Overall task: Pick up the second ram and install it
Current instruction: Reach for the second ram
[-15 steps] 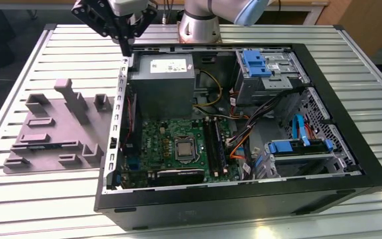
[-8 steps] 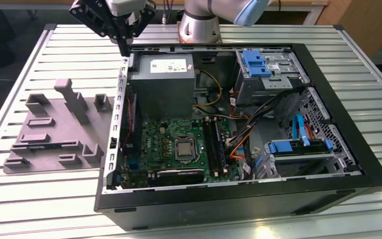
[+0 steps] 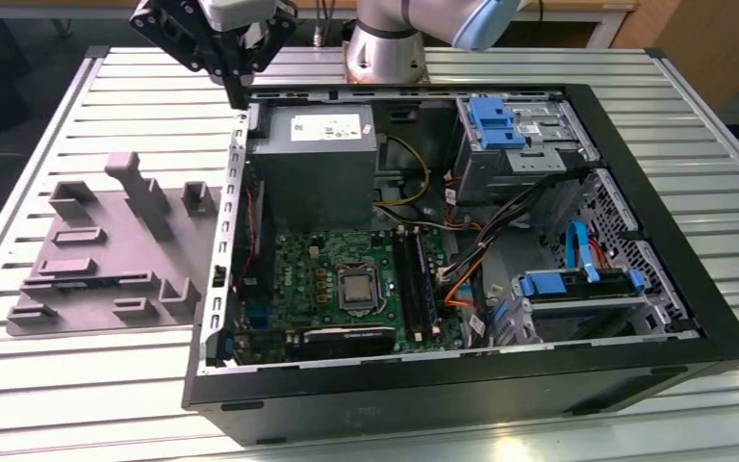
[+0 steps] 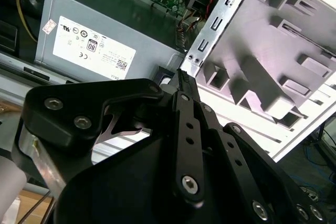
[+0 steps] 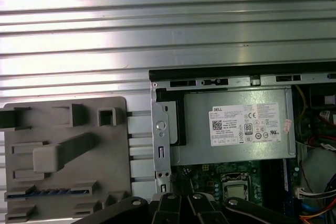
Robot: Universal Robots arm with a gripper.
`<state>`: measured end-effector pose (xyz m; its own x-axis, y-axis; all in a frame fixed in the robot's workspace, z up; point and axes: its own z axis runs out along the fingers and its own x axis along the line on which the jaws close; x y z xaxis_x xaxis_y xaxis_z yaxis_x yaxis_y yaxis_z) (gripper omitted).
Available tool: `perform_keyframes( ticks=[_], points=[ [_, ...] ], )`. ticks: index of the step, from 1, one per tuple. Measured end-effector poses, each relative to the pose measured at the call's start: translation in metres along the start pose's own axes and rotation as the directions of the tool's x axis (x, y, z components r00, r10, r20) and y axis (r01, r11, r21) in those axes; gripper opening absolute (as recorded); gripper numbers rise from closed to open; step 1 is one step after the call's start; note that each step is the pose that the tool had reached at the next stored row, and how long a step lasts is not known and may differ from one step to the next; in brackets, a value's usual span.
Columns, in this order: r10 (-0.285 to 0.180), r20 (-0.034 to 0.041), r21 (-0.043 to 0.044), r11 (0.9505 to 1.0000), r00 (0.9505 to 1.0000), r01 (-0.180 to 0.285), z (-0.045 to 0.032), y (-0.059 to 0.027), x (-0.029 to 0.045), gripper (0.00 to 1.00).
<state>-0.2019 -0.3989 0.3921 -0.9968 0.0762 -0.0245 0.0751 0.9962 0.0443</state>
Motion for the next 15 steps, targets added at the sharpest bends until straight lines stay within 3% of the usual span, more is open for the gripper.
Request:
perform_keyframes(
  ticks=[15],
  points=[
    [0.000,0.0000,0.0000,1.0000,1.0000,0.000,-0.0002,-0.0004,0.0060,0.11]
  ],
)
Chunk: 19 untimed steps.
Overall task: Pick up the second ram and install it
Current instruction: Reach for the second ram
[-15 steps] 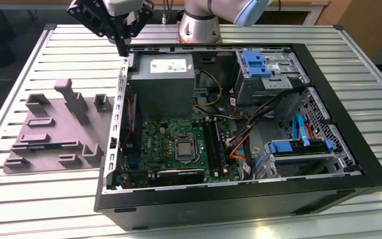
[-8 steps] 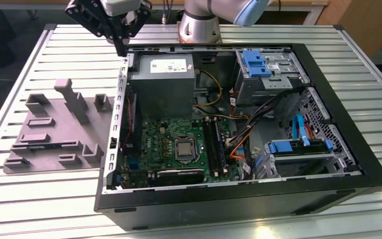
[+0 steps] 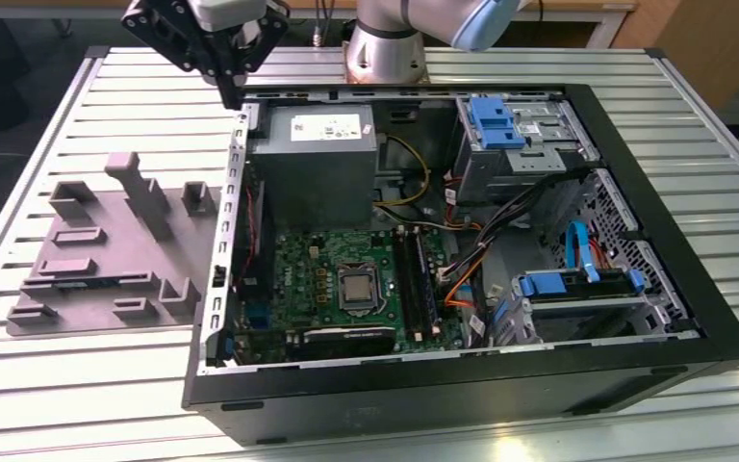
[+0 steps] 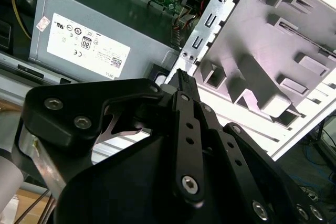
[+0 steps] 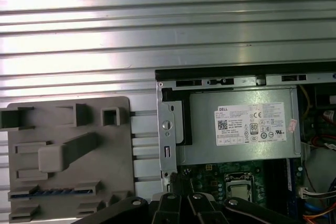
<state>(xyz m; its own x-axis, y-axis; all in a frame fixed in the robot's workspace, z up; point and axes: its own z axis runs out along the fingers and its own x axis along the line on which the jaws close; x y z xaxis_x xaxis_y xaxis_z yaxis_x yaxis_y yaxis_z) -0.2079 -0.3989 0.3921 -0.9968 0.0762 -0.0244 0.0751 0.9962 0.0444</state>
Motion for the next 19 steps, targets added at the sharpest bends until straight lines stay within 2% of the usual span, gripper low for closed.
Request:
perform_keyframes(
  ticks=[19],
  points=[
    [0.000,0.0000,0.0000,1.0000,1.0000,0.000,-0.0002,-0.0006,0.0078,0.11]
  ],
)
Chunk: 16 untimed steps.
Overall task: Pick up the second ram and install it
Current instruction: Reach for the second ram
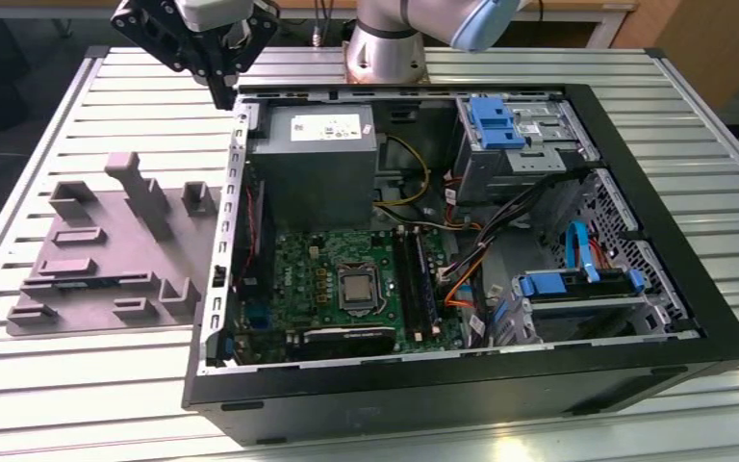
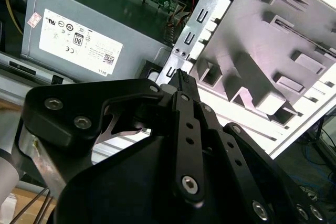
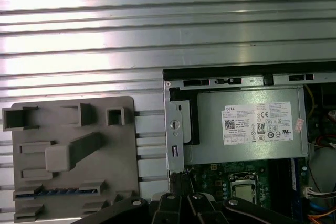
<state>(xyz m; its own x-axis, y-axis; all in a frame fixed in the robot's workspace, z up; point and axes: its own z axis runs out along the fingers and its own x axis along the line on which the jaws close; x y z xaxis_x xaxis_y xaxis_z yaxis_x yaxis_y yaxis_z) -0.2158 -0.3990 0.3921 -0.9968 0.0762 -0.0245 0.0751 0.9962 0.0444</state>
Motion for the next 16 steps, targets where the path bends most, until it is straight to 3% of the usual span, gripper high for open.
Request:
perform_keyframes(
  ticks=[16],
  points=[
    [0.000,0.0000,0.0000,1.0000,1.0000,0.000,-0.0002,-0.0004,0.0060,0.11]
  ],
)
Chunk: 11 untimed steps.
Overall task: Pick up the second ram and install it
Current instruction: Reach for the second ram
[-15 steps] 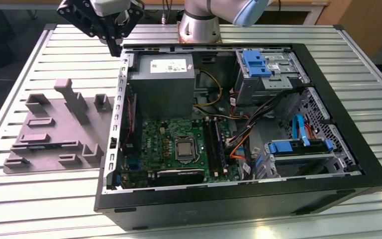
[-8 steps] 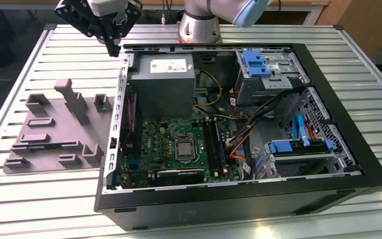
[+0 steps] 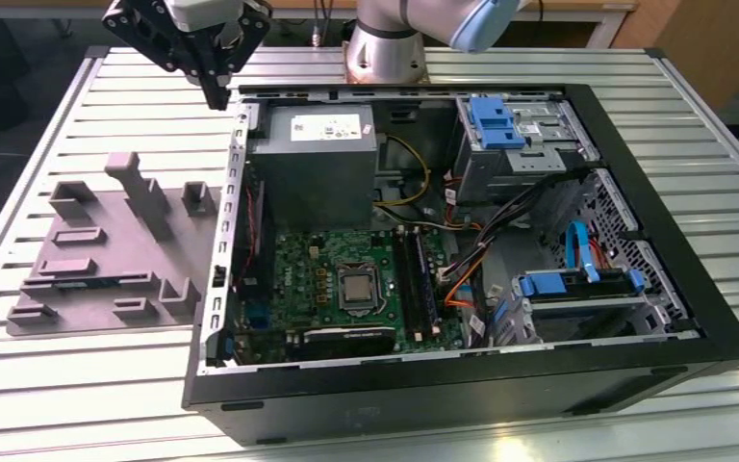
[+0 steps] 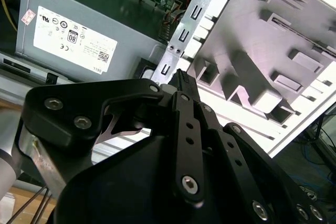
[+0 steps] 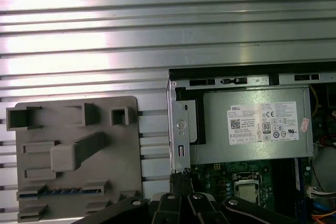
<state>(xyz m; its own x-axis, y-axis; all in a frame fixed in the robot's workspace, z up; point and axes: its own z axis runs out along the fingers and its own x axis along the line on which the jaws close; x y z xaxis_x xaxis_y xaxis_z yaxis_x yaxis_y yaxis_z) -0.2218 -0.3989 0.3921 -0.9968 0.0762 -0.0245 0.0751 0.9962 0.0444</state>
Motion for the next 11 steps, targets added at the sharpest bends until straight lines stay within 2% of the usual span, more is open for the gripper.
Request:
perform_keyframes(
  ticks=[11],
  points=[
    [0.000,0.0000,0.0000,1.0000,1.0000,0.000,-0.0001,-0.0004,0.0048,0.11]
  ],
)
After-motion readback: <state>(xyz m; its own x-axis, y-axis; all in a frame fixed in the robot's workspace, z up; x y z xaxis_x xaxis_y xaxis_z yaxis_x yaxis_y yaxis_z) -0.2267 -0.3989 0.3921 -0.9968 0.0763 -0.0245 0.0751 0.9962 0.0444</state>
